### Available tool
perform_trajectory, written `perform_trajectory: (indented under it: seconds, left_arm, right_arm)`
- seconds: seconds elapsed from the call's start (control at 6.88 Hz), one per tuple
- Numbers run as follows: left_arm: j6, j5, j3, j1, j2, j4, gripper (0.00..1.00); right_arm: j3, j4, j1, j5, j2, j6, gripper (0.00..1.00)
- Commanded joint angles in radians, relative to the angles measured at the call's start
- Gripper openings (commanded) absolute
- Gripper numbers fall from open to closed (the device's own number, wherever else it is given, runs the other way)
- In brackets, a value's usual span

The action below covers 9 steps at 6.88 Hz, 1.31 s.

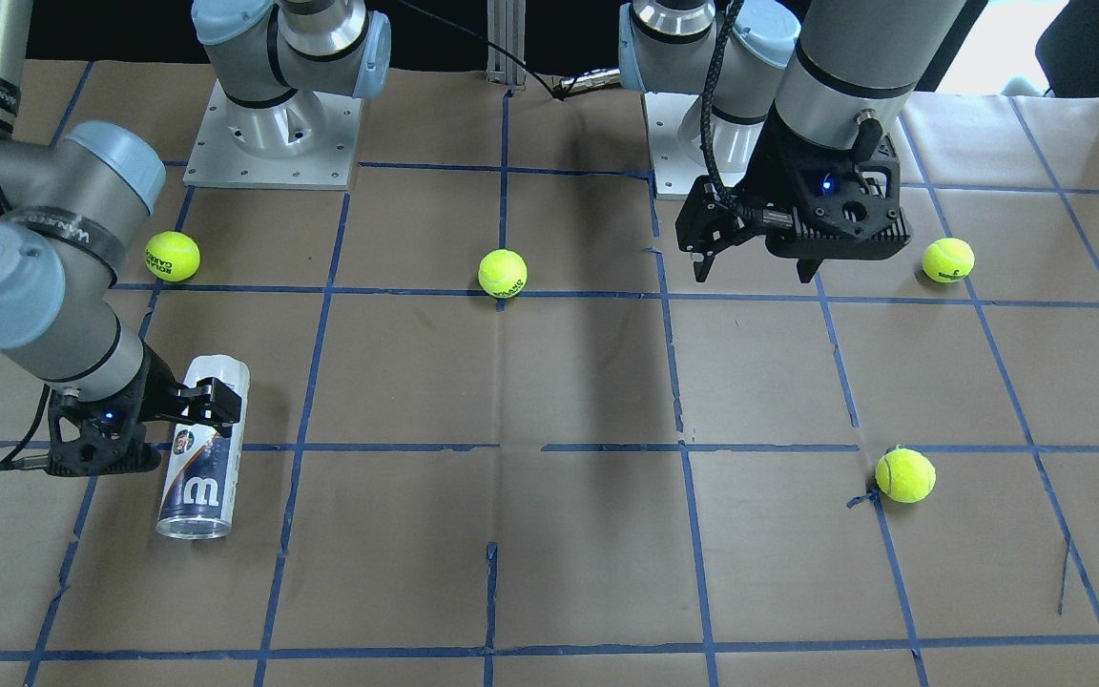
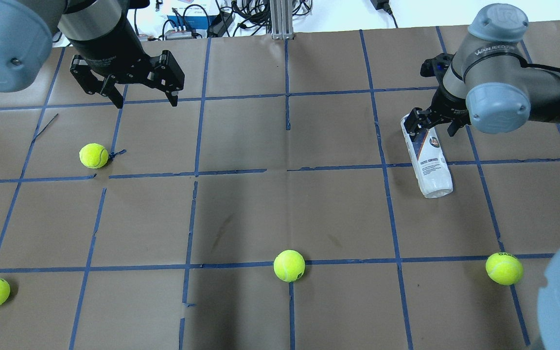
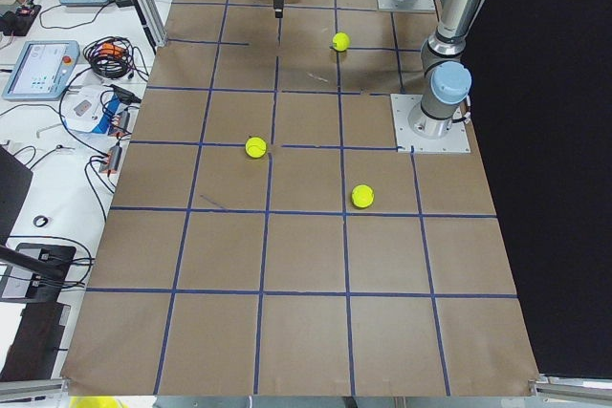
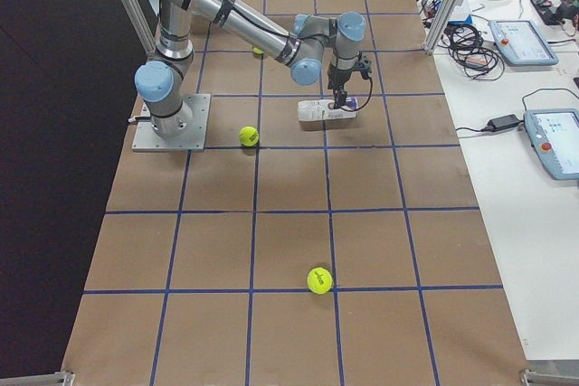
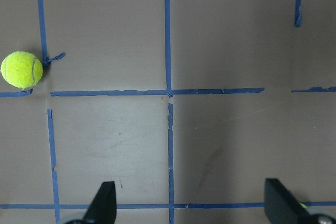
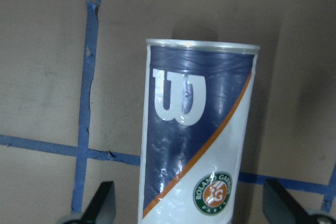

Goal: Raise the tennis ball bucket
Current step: 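Close the right gripper around the can's open end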

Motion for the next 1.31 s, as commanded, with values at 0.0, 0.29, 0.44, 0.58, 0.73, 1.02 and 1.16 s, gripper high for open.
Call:
perform_trajectory:
  seconds: [0.0, 0.29, 0.44, 0.58, 0.73, 1.02, 1.16]
  left_arm:
    - [0.000, 0.000, 0.004, 0.002, -0.001, -0.008, 1.00]
    - [0.000, -0.002, 0.005, 0.011, -0.001, -0.008, 1.00]
    - [0.000, 0.000, 0.002, 0.014, 0.000, -0.010, 1.00]
    - [0.000, 0.000, 0.004, 0.014, 0.000, -0.010, 1.00]
    - [0.000, 0.000, 0.002, 0.014, 0.000, -0.010, 1.00]
    - [0.000, 0.000, -0.004, 0.014, 0.006, -0.010, 1.00]
    - [0.000, 0.000, -0.004, 0.014, 0.006, -0.010, 1.00]
  right_arm:
    - [0.002, -0.006, 0.000, 0.001, 0.052, -0.024, 1.00]
    - [0.001, -0.029, 0.000, 0.001, 0.077, -0.022, 0.97]
    - [0.001, -0.034, 0.000, -0.003, 0.077, -0.020, 0.77]
    - [-0.001, -0.034, 0.000, -0.008, 0.075, -0.022, 0.72]
    - [-0.004, -0.032, 0.000, -0.003, 0.074, -0.030, 0.71]
    - [-0.048, -0.028, 0.009, -0.005, 0.063, -0.033, 0.73]
    - [-0.100, -0.023, 0.042, -0.005, 0.063, -0.080, 0.74]
